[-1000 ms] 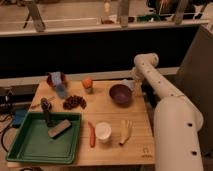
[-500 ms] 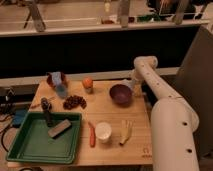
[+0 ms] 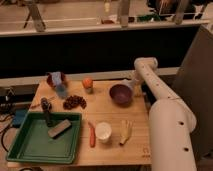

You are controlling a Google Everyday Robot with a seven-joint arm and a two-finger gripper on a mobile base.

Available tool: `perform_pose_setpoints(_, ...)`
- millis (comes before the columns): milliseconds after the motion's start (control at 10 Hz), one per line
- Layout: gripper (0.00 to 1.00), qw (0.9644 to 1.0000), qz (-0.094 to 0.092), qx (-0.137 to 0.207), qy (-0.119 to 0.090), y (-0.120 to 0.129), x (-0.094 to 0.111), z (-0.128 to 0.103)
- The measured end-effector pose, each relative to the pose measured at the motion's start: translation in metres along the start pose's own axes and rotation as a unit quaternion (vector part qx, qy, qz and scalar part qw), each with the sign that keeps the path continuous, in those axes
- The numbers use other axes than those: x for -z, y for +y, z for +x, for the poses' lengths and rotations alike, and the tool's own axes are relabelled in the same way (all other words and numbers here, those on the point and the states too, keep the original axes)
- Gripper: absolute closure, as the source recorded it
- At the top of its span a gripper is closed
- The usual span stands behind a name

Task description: Place towel in plastic cup

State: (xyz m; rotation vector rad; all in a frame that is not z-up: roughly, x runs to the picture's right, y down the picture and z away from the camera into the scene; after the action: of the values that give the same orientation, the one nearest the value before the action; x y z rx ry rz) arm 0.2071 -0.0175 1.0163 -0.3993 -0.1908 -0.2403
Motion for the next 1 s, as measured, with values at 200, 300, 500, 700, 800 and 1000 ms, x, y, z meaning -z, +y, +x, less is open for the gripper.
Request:
perform_pose_setpoints(200, 0.2, 0.9989, -0.01, 0.043, 0.015, 0.001, 0.0, -0.002)
perform_pose_setpoints(300, 0.2, 0.9975, -0.017, 0.066, 0.019, 0.002, 0.001, -0.002)
perform_pose_setpoints(500, 0.2, 0.9899, -0.03, 0.137, 0.02, 0.002, 0.003, -0.006)
perform_pose_setpoints(700, 0.2, 0.985, -0.032, 0.169, 0.02, 0.003, 0.001, -0.011)
perform_pose_setpoints(800, 0.2, 0.9833, -0.032, 0.178, 0.022, 0.004, -0.002, -0.013)
perform_pose_setpoints(1000, 0.2, 0.9786, -0.031, 0.2, 0.039, 0.005, -0.009, -0.018)
